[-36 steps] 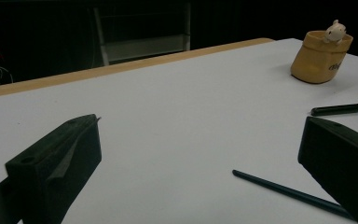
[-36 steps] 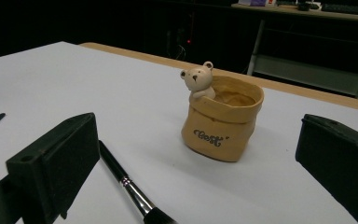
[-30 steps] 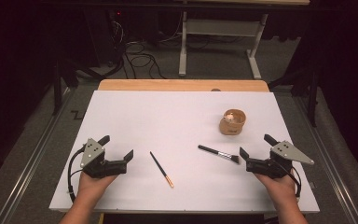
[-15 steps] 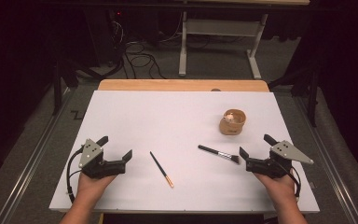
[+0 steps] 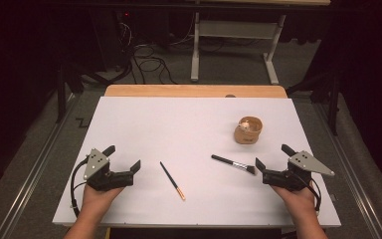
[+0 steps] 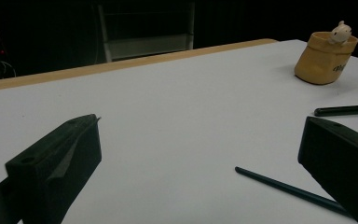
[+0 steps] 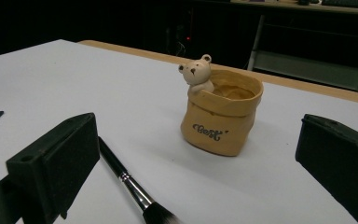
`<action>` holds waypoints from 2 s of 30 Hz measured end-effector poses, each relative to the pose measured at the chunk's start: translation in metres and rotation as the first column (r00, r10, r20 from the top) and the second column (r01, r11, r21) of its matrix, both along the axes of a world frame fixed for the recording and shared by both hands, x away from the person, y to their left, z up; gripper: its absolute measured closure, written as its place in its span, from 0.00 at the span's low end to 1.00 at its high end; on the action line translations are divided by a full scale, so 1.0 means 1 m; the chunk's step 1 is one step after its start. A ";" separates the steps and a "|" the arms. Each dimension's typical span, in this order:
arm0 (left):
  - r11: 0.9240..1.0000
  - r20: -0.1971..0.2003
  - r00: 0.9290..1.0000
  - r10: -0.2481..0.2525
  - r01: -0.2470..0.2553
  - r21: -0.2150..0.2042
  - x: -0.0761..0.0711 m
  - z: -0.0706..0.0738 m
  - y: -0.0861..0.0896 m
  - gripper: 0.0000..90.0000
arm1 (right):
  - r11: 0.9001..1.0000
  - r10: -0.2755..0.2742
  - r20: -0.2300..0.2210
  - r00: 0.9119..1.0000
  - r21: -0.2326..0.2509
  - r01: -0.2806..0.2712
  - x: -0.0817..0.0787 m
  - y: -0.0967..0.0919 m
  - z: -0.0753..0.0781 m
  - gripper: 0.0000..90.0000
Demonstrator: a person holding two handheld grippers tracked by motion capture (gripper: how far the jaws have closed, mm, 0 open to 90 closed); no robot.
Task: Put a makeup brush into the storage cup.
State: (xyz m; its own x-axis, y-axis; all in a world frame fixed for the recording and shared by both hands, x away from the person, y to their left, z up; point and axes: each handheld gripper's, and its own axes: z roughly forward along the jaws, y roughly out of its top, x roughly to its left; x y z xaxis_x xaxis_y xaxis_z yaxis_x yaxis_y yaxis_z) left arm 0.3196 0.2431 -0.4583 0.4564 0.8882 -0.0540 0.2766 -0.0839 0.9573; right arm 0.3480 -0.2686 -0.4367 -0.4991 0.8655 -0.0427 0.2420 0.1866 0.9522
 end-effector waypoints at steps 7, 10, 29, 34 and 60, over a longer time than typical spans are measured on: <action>1.000 -0.009 1.000 -0.007 0.007 0.008 0.001 -0.001 -0.001 0.00 | 1.000 -0.003 -0.007 1.000 -0.002 0.003 0.001 0.000 0.000 0.00; 1.000 -0.013 1.000 -0.010 0.010 0.016 0.002 -0.001 -0.002 0.00 | 1.000 -0.001 -0.003 1.000 -0.008 0.001 0.002 0.000 -0.001 0.00; 0.997 -0.067 0.998 -0.003 0.008 0.072 0.011 -0.007 -0.008 0.00 | 0.996 0.019 -0.022 1.000 -0.085 -0.020 0.010 -0.001 -0.004 0.00; 0.997 -0.091 0.996 -0.003 0.011 0.080 0.015 -0.007 -0.011 0.00 | 0.996 0.022 -0.039 0.999 -0.081 -0.025 0.008 -0.008 -0.007 0.00; 0.988 -0.263 0.962 0.069 -0.029 0.153 0.025 -0.004 -0.008 0.07 | 0.999 0.013 -0.073 0.997 -0.033 -0.015 0.008 -0.016 -0.016 0.00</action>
